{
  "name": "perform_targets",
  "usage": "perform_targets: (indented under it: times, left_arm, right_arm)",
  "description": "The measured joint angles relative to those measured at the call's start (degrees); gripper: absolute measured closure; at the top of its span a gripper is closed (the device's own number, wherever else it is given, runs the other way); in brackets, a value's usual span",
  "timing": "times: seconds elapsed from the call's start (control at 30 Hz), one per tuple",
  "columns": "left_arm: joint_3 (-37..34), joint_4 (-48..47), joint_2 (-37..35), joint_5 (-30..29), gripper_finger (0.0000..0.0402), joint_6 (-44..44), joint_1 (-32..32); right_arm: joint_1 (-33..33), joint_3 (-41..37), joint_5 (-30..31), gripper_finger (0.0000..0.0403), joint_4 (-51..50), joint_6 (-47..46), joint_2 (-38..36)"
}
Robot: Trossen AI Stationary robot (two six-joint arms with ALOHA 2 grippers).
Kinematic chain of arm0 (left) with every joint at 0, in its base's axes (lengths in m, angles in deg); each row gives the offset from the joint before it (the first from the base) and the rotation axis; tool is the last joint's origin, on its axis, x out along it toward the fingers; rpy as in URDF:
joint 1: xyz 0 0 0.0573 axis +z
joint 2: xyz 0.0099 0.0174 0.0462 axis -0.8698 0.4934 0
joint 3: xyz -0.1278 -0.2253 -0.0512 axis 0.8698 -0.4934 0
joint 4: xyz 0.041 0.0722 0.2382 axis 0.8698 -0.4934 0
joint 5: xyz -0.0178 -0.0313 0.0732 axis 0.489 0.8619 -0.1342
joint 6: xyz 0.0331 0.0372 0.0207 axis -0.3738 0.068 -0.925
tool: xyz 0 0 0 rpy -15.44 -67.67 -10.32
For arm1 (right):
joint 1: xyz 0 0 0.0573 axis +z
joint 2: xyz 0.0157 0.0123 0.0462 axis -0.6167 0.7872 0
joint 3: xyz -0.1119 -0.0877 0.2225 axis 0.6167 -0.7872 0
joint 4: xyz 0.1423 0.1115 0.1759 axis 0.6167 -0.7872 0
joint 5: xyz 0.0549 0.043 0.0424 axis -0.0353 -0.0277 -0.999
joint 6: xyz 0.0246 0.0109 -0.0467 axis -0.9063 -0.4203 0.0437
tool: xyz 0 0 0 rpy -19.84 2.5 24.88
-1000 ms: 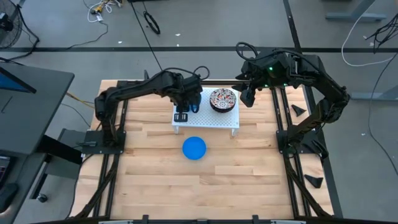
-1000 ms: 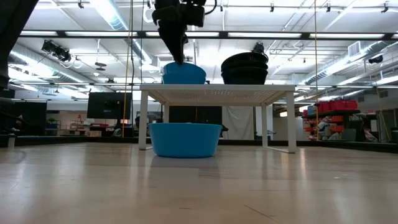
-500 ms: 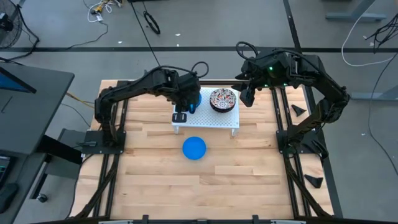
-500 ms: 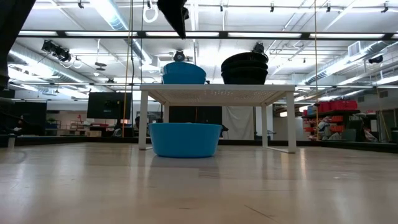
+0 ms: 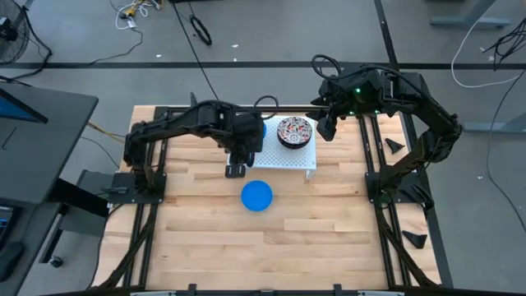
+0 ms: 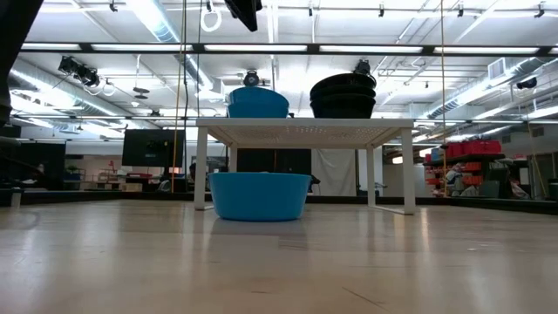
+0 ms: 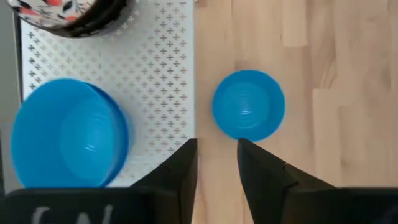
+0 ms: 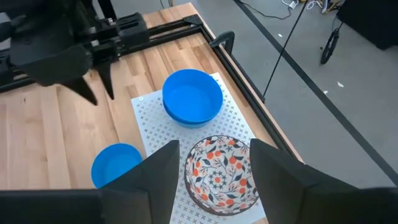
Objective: Pick & Place Mini bowls
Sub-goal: Stack the blue bowl on top of the other blue bowl on the shelf
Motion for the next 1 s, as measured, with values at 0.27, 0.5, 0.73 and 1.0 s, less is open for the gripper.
perform_targets:
  times: [0.27,0.5,0.73,1.0]
  left_arm:
    - [0.00,-1.37,0.00,3.06,0.0226,8.40,-2.47]
    - [-0.02,-1.27,0.00,4.92,0.0221,13.93,-4.72]
    - [-0.04,1.56,0.00,4.87,0.0224,19.97,-6.53]
    - [-0.04,1.87,0.00,2.29,0.0225,29.51,-8.12]
  right_arm:
    - [0.05,-0.48,-2.13,0.0207,-3.73,-1.96,-0.11]
    - [3.01,-11.76,-2.54,0.0207,3.66,0.26,-6.68]
    - [5.06,-32.05,-2.43,0.0207,17.14,0.00,-16.74]
    - [6.69,-54.64,-2.38,0.0207,34.25,1.41,-27.85]
